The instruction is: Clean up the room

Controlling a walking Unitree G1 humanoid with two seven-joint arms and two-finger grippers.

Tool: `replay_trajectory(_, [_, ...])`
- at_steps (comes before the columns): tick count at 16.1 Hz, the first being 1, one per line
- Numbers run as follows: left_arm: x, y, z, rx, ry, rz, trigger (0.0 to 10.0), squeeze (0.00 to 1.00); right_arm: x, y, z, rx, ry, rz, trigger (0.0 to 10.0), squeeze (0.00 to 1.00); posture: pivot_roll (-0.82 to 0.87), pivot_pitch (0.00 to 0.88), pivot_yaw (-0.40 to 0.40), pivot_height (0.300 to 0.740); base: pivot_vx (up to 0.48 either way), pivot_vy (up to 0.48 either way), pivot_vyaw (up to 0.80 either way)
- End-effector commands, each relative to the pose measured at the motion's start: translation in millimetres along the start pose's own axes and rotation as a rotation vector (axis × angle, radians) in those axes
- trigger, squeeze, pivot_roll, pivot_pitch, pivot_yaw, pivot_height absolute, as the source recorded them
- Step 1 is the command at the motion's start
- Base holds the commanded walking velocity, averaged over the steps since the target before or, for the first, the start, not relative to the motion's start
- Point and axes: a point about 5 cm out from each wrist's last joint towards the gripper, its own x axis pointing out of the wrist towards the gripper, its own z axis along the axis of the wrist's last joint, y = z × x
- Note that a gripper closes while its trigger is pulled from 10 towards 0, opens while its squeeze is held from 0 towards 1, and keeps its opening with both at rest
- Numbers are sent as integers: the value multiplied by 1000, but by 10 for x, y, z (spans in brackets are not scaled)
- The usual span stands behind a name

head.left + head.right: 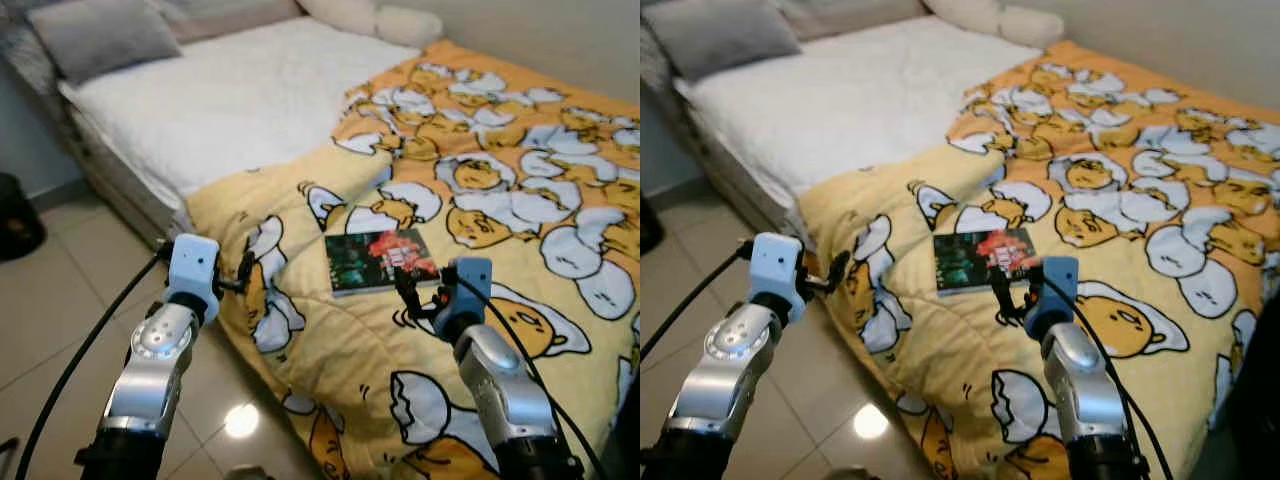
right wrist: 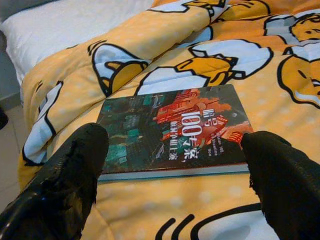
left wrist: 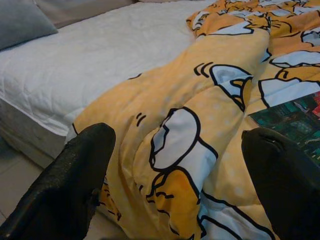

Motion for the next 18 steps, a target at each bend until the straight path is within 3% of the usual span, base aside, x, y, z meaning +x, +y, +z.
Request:
replay_trajectory(1, [-4, 4, 31, 7, -13, -13, 10000, 412, 25, 35, 0, -17, 13, 24, 10000, 0, 67, 0, -47, 740, 0, 0, 0])
replay_trajectory(6, [-14, 16, 26, 6, -9, -33, 10000, 408, 41, 102, -20, -16, 24, 43, 10000, 0, 66, 0, -38, 740, 202, 0, 800])
replay_trajectory(13, [-20, -65, 11, 64, 7, -120, 10000, 380, 2, 14, -129, 22, 91, -15, 10000, 0, 62, 0, -34, 740, 36, 0, 0])
replay_trajectory(14, [-28, -87, 16, 80, 2, -146, 10000, 380, 0, -3, -153, 27, 113, -23, 10000, 345, 62, 0, -35, 740, 0, 0, 0])
replay_trajectory(15, [-31, -105, 24, 72, -5, -166, 10000, 380, 1, -14, -181, 54, 136, -26, 10000, 1000, 67, 0, -41, 740, 0, 0, 0])
replay_trajectory(18, [-52, -320, 26, 107, 1, -437, 10000, 396, 89, -54, -242, 305, 184, -74, 10000, 1000, 74, 0, -44, 740, 0, 0, 0])
